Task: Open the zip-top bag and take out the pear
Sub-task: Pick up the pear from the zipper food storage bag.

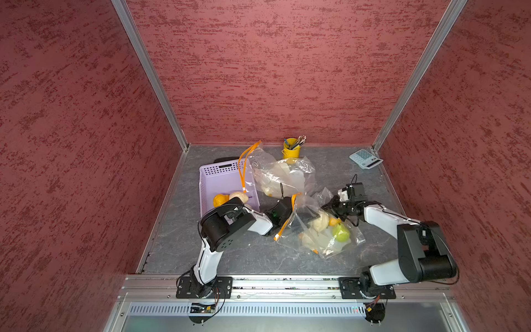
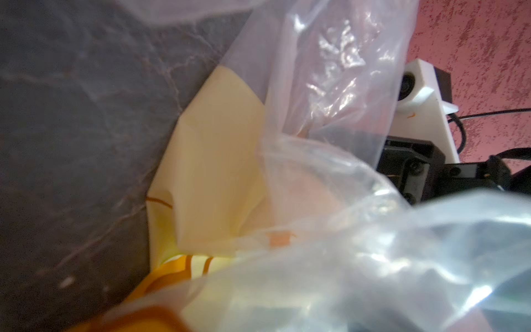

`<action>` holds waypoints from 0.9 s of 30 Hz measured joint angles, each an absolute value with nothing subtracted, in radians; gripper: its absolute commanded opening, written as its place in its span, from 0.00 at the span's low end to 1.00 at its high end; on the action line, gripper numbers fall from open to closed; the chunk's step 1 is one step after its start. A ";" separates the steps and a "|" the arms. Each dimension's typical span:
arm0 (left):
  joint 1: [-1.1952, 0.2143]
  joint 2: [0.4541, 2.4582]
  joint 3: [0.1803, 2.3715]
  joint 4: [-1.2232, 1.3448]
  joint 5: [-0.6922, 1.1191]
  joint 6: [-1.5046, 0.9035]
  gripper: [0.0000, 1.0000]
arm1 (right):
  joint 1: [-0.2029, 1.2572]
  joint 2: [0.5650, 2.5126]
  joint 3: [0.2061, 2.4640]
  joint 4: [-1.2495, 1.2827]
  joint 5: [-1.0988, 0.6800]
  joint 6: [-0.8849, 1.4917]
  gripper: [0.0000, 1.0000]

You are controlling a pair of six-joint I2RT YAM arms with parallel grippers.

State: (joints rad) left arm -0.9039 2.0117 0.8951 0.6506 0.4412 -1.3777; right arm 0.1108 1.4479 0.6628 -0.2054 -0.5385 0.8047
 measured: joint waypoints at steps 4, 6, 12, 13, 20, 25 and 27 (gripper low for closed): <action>-0.915 2.016 0.897 0.691 0.424 -1.406 0.86 | 0.114 1.426 0.662 -0.204 -0.566 0.823 0.14; -0.925 2.016 0.907 0.692 0.419 -1.410 0.86 | 0.117 1.423 0.662 -0.202 -0.577 0.831 0.12; -0.949 2.016 0.954 0.647 0.420 -1.403 0.85 | 0.121 1.425 0.649 -0.162 -0.616 0.861 0.10; -0.953 2.016 0.960 0.634 0.418 -1.394 0.85 | 0.122 1.425 0.649 -0.164 -0.619 0.860 0.11; -0.947 2.016 0.949 0.591 0.420 -1.363 0.85 | 0.070 1.333 0.713 -0.356 -0.579 0.787 0.40; -0.935 2.010 0.934 0.590 0.421 -1.349 0.85 | 0.015 1.143 0.884 -0.549 -0.512 0.699 0.42; -0.931 2.003 0.931 0.591 0.421 -1.349 0.85 | 0.014 1.075 0.918 -0.592 -0.507 0.675 0.12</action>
State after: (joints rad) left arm -0.9314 2.0029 0.9306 0.5907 0.4213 -1.3487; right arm 0.0135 1.0752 0.9184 -0.5919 -0.5068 0.6754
